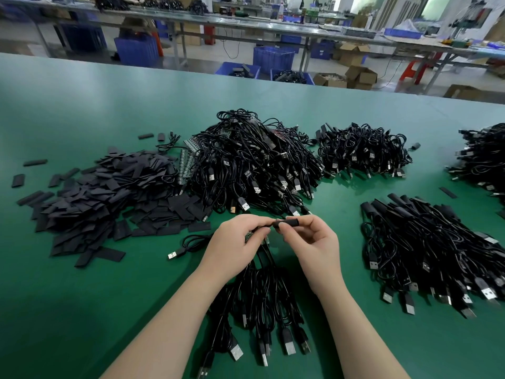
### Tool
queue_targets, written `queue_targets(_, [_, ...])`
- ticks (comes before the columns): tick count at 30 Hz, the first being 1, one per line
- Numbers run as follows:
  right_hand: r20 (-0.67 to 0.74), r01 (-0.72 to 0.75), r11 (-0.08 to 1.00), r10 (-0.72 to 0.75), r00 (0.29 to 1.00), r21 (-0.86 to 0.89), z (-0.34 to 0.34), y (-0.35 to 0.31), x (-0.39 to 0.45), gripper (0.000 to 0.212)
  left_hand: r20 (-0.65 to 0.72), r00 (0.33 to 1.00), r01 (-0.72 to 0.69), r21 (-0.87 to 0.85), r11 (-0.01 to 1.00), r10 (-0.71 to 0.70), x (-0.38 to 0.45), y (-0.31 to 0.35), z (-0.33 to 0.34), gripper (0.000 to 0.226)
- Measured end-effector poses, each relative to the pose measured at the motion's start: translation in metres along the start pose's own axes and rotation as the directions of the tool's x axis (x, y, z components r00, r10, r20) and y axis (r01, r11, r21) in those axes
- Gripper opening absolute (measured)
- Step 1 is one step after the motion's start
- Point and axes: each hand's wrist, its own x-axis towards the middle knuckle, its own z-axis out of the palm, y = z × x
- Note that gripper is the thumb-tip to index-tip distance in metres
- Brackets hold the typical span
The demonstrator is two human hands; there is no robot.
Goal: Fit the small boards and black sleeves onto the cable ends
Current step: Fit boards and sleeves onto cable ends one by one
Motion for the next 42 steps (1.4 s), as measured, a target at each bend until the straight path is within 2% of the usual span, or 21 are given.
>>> queue_targets(13, [-0.054,0.003,1.0,-0.001,0.999,0.023,0.0009,0.0013,-0.0008,0.01,-0.025,1.0,-0.008,-0.02,1.0,0.008,-0.0003,0.0003,0.0002,0.025])
queue_targets(22, [-0.028,-0.007,0.998,0.009,1.0,0.057,0.0025,0.004,-0.0001,0.014,-0.02,1.0,0.002,-0.003,1.0,-0.002,0.001,0.0001,0.0004,0.026])
queue_targets(31, [-0.013,0.029,1.0,-0.029,0.999,-0.011,0.0028,0.0037,-0.0007,0.009,-0.009,1.0,-0.003,0.016,1.0,0.004,0.001,0.0003,-0.0001,0.026])
queue_targets(42, [0.038,-0.011,1.0,0.01,0.999,0.015,0.0017,0.0032,0.0003,0.016,-0.026,0.999,0.045,-0.008,0.999,-0.046,-0.0009,0.0019,-0.0004,0.031])
